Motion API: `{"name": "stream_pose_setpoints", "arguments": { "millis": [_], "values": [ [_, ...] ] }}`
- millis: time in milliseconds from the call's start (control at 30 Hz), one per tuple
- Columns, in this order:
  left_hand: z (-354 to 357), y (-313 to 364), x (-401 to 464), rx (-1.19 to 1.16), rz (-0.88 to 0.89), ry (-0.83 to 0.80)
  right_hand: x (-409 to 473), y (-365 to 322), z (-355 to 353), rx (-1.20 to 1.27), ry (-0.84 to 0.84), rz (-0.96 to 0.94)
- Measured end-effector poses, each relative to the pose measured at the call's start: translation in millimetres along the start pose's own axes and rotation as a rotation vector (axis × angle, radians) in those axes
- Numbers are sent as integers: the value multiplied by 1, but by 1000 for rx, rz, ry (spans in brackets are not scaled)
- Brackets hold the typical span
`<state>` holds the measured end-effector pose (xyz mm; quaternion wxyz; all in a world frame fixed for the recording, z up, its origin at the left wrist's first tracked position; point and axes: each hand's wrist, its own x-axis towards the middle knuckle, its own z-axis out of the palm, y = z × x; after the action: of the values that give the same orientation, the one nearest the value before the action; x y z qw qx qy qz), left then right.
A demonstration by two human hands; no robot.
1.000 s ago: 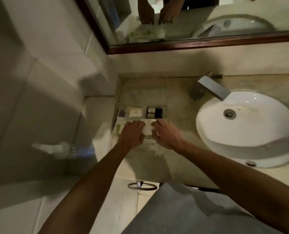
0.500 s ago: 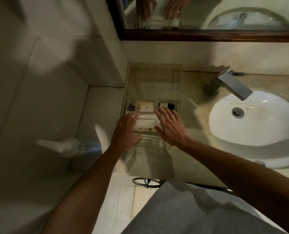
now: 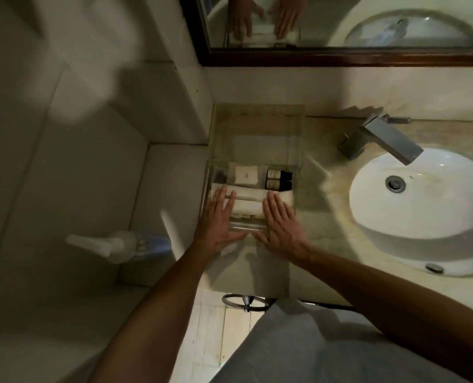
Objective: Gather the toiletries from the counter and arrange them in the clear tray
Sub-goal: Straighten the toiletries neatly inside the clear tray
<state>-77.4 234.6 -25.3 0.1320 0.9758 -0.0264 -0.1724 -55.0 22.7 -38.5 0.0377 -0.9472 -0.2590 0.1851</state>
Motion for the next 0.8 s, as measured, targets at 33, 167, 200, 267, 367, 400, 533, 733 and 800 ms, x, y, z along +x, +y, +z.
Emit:
{"name": "stream_pose_setpoints", "arguments": {
  "millis": [33, 167, 200, 267, 367, 400, 533, 733, 800],
  "values": [
    [-2, -1, -4, -6, 6, 37, -3, 1, -1, 32, 33, -3],
    [-12, -22, -6, -83, -112, 109, -4, 21, -12, 122, 62, 112],
    [-16, -28, -3, -90, -137, 70, -3, 28, -14, 107, 27, 138],
    [-24, -39, 6, -86, -169, -18, 0, 43, -14, 71, -69, 157],
    [-30, -41, 17, -7, -177, -70, 6, 50, -15, 63, -121, 180],
    [-31, -41, 19, 24, -176, -78, 8, 49, -15, 59, -132, 193],
    [-32, -42, 23, 107, -182, -94, 10, 44, -12, 97, -140, 295],
    [-33, -44, 23, 32, -166, -89, 2, 55, -15, 154, -69, 187],
    [-32, -42, 22, 12, -164, -67, 2, 58, -13, 159, -60, 187]
  ]
}}
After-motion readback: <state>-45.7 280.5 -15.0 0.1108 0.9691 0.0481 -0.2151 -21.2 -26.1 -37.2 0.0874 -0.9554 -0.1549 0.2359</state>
